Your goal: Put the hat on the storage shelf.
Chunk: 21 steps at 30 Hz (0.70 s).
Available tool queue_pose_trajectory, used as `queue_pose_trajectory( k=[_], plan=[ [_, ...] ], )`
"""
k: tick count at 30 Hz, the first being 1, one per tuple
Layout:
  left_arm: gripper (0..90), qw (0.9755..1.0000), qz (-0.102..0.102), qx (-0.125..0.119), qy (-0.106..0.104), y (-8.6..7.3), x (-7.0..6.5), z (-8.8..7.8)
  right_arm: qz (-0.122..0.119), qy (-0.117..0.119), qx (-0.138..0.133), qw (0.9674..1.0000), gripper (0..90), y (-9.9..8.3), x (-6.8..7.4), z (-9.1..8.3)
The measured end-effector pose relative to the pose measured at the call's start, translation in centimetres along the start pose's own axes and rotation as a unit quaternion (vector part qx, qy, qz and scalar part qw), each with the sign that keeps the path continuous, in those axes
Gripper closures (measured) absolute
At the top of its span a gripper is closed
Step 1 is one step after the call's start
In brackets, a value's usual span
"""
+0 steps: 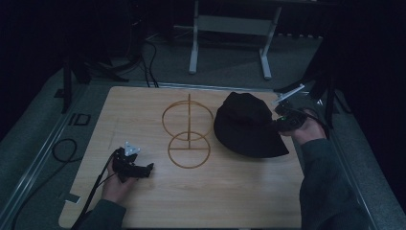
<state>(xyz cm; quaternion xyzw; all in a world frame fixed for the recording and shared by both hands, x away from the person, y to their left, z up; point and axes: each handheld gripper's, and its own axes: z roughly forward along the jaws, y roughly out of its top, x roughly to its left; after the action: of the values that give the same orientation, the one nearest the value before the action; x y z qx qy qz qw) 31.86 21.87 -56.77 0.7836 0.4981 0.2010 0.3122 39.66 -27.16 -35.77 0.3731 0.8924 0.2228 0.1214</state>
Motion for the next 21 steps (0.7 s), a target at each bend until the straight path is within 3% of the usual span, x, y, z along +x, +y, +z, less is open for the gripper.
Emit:
queue_pose_trajectory(
  k=[9, 21],
  plan=[
    [0.3, 1.0, -0.001, 0.0, 0.0, 0.0, 0.0, 0.0, -0.008, -0.001, -0.01, 0.9999, 86.8, 0.4, -0.1, -0.8],
    [0.3, 1.0, -0.001, 0.0, 0.0, 0.0, 0.0, 0.0, -0.001, 0.0, -0.032, 0.9995, 86.8, 0.8, -0.3, -2.1]
  ],
)
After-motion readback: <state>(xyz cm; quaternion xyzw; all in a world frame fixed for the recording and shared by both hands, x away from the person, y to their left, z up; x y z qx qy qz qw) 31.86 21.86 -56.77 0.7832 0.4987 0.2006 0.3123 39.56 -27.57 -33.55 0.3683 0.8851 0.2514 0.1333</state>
